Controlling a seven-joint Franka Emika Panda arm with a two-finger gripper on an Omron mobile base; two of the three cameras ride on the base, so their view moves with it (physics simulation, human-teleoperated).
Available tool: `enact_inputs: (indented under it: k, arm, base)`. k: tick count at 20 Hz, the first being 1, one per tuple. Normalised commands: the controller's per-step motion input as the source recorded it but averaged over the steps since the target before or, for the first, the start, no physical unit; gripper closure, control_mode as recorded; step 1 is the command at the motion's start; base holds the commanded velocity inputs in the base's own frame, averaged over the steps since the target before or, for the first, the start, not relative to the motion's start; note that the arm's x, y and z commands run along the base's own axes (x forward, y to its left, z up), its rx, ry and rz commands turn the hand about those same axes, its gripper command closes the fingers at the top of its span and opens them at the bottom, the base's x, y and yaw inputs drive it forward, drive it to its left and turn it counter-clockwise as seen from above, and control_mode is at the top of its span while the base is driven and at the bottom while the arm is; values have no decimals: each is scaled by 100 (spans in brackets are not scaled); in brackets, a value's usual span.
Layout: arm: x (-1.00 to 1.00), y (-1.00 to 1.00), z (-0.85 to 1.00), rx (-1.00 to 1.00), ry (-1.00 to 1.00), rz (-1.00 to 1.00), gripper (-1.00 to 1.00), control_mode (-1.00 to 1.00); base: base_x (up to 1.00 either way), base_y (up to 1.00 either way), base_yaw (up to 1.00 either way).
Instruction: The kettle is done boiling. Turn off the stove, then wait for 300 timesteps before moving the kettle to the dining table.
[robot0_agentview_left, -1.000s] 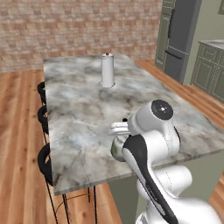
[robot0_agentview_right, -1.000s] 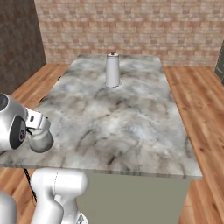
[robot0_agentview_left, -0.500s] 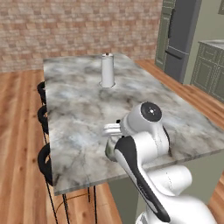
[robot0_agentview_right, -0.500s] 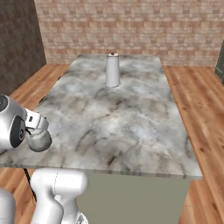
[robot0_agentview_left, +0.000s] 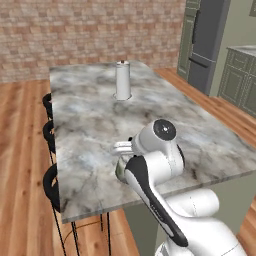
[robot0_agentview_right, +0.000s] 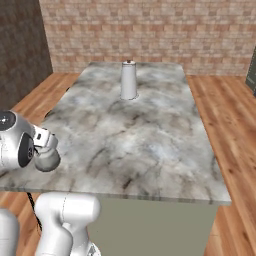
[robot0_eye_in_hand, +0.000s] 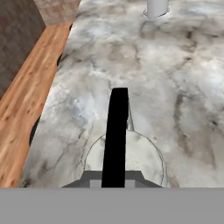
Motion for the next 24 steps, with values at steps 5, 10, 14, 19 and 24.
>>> enact_inputs:
  k: [5,10,14,19,24]
  arm:
    - [32,6,-13,2,0,0,100,-100]
    - [31,8,-12,1,0,0,100,-100]
    - [27,12,-6,0,0,0,100,-100]
    - [26,21,-11,0,1,0,100,-100]
    - [27,15,-12,0,0,0,100,-100]
  base:
    - [0,0,0]
    - [0,0,0]
    - [0,0,0]
    - [0,0,0]
    - [0,0,0]
